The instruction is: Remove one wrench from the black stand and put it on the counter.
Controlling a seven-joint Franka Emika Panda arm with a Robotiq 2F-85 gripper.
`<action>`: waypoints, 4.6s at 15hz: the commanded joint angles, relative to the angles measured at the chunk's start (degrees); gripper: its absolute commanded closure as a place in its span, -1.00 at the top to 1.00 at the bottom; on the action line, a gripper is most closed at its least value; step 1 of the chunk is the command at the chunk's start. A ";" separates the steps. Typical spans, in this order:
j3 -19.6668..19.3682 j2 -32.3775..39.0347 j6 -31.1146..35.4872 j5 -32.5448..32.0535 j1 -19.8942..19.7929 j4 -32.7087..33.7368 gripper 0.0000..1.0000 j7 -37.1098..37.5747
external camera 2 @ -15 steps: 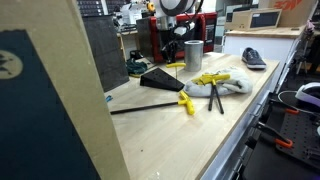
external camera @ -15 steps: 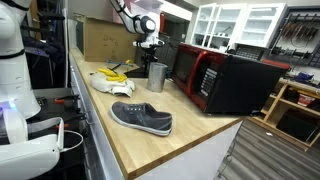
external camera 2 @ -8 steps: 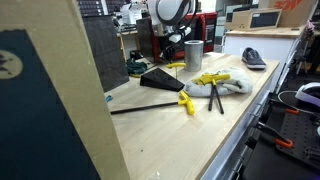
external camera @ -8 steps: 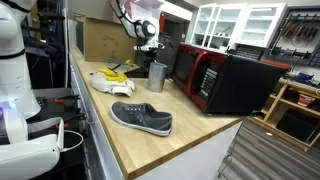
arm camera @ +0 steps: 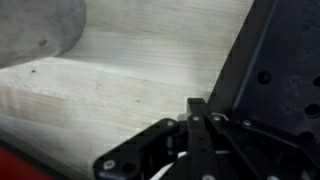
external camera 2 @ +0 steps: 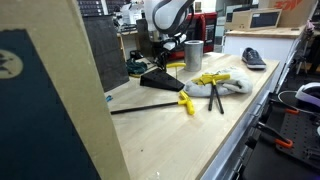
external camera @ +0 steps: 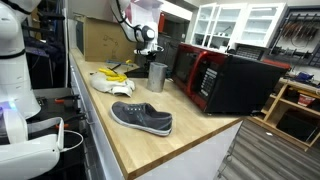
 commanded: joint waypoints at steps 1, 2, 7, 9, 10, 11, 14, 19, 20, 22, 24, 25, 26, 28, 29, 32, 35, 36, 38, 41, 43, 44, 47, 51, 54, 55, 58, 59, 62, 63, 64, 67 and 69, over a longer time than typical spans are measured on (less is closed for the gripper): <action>0.13 1.33 1.39 1.81 0.79 2.42 -1.00 1.49; 0.21 1.35 1.61 2.25 0.89 2.72 -1.00 1.47; 0.45 1.00 2.31 3.90 1.38 3.64 -1.00 1.15; 0.27 0.49 0.62 3.79 1.67 3.45 -1.00 0.91; 0.94 0.00 -0.43 4.55 1.19 2.63 -1.00 -0.56; 0.93 -0.46 -1.23 4.49 1.26 1.94 -1.00 -0.80; 2.19 -1.40 -5.22 5.33 0.70 0.24 -1.00 -3.57; 4.32 -3.52 -11.84 7.30 -0.25 -1.85 -1.00 -9.94; 4.77 -4.09 -12.81 7.70 -0.45 -2.41 -1.00 -11.33; 5.47 -5.20 -14.69 8.29 -0.65 -3.54 -1.00 -13.80; 6.03 -6.20 -16.22 8.80 -0.80 -4.57 -1.00 -15.40; 6.26 -6.61 -16.86 9.03 -0.80 -5.02 -1.00 -16.00; 6.33 -6.97 -16.83 8.97 -0.64 -5.48 -1.00 -16.08; 6.52 -7.39 -14.98 8.32 -0.08 -6.59 -1.00 -15.67; 6.52 -7.51 -14.14 7.61 0.41 -7.12 -1.00 -14.84; 6.99 -7.78 -10.91 6.67 1.25 -8.78 -1.00 -14.72; 6.47 -8.44 -3.92 3.08 2.96 -10.87 -1.00 -12.70; 6.45 -8.33 -1.47 1.95 3.42 -11.24 -1.00 -12.28; 6.25 -8.23 2.18 -0.19 4.30 -11.75 -1.00 -11.00; 7.25 -9.64 4.64 0.97 3.69 -13.18 -1.00 -12.87; 8.26 -11.36 4.90 2.71 2.69 -14.16 -0.95 -15.38; 8.47 -12.58 5.18 3.01 2.37 -14.75 -0.46 -16.25; 8.89 -15.99 4.70 4.34 1.44 -15.31 -0.24 -18.52; 9.44 -18.79 3.34 8.19 0.09 -13.92 0.36 -23.04; 10.27 -20.52 0.50 12.32 -1.00 -13.31 0.79 -29.00; 10.58 -21.03 -0.44 13.58 -1.41 -13.35 0.93 -31.19; 11.01 -22.78 -5.12 15.65 -2.16 -13.23 1.00 -38.35; 10.93 -23.31 -6.65 15.76 -2.30 -13.21 1.00 -40.10; 10.54 -25.24 -9.92 15.31 -2.50 -13.78 1.00 -44.16; 10.44 -25.92 -10.88 14.84 -2.48 -13.91 1.00 -45.20; 10.31 -26.32 -11.19 14.45 -2.40 -14.24 1.00 -46.05; 10.04 -28.03 -12.21 14.34 -2.33 -15.06 1.00 -48.44; 9.72 -29.24 -12.86 14.54 -2.26 -15.70 1.00 -47.30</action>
